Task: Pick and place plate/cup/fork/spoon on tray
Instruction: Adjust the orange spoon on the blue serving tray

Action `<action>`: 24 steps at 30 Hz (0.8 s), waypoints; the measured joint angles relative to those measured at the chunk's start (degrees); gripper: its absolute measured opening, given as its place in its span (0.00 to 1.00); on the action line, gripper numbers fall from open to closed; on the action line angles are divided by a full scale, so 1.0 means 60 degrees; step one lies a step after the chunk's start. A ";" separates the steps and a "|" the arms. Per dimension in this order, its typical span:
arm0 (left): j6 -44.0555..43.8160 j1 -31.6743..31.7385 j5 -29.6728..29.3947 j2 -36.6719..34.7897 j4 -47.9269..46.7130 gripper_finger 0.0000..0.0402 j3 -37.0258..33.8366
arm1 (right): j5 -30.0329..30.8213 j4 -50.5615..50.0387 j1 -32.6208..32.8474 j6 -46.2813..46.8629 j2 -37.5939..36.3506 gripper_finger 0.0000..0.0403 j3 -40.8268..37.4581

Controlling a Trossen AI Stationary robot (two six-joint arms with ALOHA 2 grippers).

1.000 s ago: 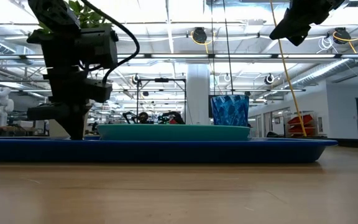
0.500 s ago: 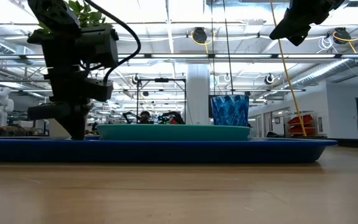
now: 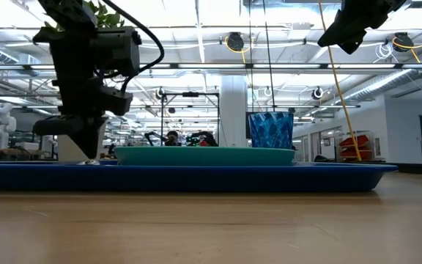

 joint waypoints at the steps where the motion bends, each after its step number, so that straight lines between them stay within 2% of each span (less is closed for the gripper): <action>1: -0.0018 0.0002 -0.0053 0.0000 -0.0160 0.01 0.0035 | 0.0003 -0.0002 -0.0002 0.0000 0.0000 0.00 0.0000; 4: -0.0111 0.0031 0.0014 0.0000 -0.0637 0.01 0.0037 | 0.0000 -0.0002 0.0001 -0.0004 0.0000 0.00 0.0000; 8: -0.0236 0.0054 0.0606 0.0000 -0.0724 0.01 0.0037 | 0.0001 -0.0001 -0.0002 -0.0029 0.0000 0.00 0.0000; 19: -0.0084 0.0042 0.0853 0.0081 -0.0097 0.01 0.0028 | -0.0007 -0.0002 0.0000 -0.0007 0.0000 0.00 0.0000; 24: -0.0016 0.0045 0.1276 0.0111 0.0553 0.01 -0.0409 | -0.0028 -0.0005 0.0001 0.0061 0.0000 0.00 0.0000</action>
